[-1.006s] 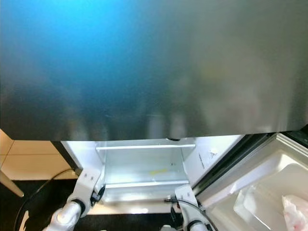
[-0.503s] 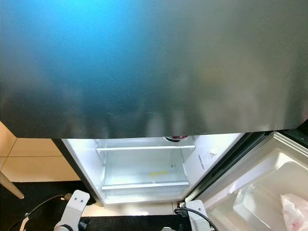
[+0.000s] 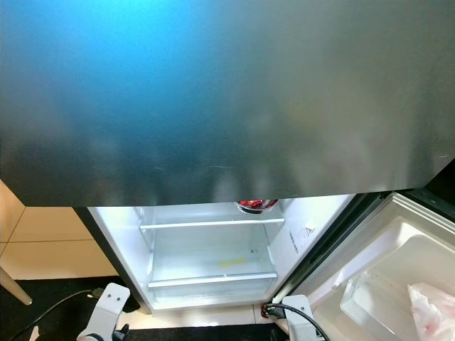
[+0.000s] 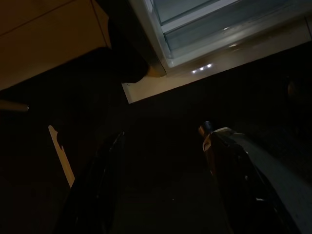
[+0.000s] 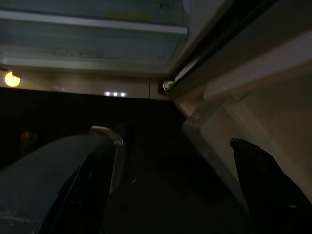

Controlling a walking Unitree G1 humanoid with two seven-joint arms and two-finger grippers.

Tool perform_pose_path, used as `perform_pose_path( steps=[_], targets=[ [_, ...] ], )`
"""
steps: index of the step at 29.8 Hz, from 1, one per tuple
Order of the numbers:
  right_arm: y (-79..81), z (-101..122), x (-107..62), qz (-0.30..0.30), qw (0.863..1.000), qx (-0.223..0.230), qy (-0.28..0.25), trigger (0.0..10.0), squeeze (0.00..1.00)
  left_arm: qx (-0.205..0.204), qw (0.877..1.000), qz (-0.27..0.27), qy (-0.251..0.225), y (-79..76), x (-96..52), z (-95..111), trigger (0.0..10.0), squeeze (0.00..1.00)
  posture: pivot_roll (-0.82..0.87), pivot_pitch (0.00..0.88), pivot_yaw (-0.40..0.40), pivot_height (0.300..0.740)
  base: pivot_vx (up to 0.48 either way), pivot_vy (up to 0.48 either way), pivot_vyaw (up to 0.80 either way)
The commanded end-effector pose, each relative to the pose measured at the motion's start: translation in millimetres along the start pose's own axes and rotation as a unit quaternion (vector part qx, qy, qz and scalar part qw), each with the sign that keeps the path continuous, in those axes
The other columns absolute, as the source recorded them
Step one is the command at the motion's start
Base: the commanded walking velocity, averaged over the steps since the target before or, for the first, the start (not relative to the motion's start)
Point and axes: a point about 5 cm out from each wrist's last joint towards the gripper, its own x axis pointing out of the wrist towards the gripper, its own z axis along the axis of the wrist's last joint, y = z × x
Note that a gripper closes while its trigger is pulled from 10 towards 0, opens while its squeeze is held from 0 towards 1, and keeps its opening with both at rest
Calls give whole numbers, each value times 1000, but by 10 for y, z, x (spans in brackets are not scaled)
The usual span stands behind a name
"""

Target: Restocking fridge

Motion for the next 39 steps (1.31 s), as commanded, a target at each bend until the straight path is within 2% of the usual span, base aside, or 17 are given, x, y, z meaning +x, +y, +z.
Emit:
perform_pose_path(
  steps=[1,15,27,39],
  targets=[
    [-37,-79,-22,-7,1000,6,9,10000,0,12,1000,3,10,29,-16,-61,10000,0,-85,48,-25,740,0,0,0],
    [-19,-121,-32,-6,1000,8,14,10000,0,15,1000,8,23,3,-30,-137,10000,0,-83,65,-36,740,0,0,0],
    [-3,-119,-32,-4,1000,6,13,10000,0,18,1000,6,23,-22,-34,-151,10000,0,-84,67,-36,740,-331,0,0],
    [-1,-129,-34,-4,1000,3,15,10000,0,18,999,10,33,-11,-51,-210,10000,0,-85,66,-36,740,0,0,0]
  ],
)
